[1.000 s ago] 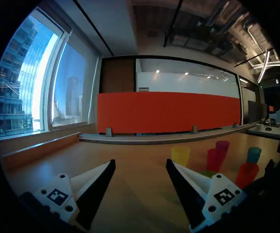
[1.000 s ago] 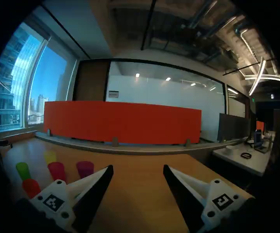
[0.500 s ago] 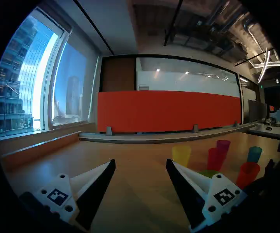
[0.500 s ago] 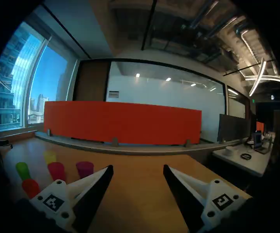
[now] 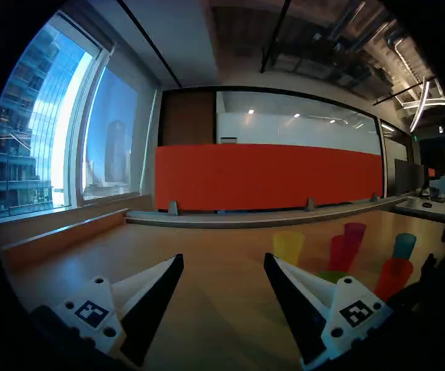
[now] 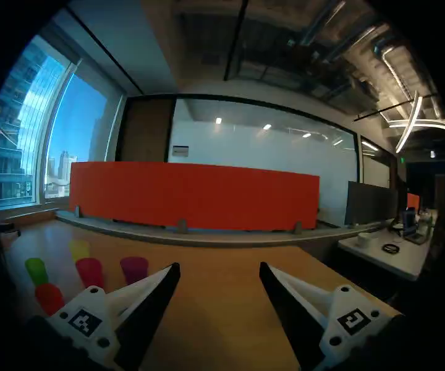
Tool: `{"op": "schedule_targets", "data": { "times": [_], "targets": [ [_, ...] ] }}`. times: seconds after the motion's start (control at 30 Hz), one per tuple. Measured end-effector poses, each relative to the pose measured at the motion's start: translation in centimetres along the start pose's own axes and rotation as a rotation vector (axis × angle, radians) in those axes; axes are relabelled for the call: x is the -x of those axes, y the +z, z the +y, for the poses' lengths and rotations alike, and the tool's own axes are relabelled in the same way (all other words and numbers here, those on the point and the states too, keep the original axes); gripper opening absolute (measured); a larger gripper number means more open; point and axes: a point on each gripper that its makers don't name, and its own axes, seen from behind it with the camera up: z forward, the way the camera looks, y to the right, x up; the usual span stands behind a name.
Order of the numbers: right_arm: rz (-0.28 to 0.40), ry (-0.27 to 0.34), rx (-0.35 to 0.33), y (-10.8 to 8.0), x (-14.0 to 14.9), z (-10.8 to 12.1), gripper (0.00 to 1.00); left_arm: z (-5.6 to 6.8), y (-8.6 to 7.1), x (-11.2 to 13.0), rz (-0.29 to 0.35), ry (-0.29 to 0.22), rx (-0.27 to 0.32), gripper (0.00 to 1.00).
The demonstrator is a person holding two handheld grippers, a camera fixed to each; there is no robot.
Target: Pour water
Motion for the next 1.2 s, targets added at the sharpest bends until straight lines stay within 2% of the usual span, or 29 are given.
{"op": "schedule_targets", "data": {
  "times": [0.47, 0.9, 1.2],
  "targets": [
    [0.019, 0.010, -0.006, 0.1, 0.8, -0.6, 0.99, 0.0, 0.0, 0.0, 0.000, 0.001, -0.001, 0.97],
    [0.058, 0.017, -0.031, 1.7, 2.2, -2.4, 0.99, 0.0, 0.0, 0.0, 0.000, 0.002, -0.001, 0.97],
    [0.054, 0.049, -0.042, 2.3, 4.2, -3.1, 0.99, -0.1, 0.0, 0.0, 0.000, 0.002, -0.001, 0.97]
  ]
}}
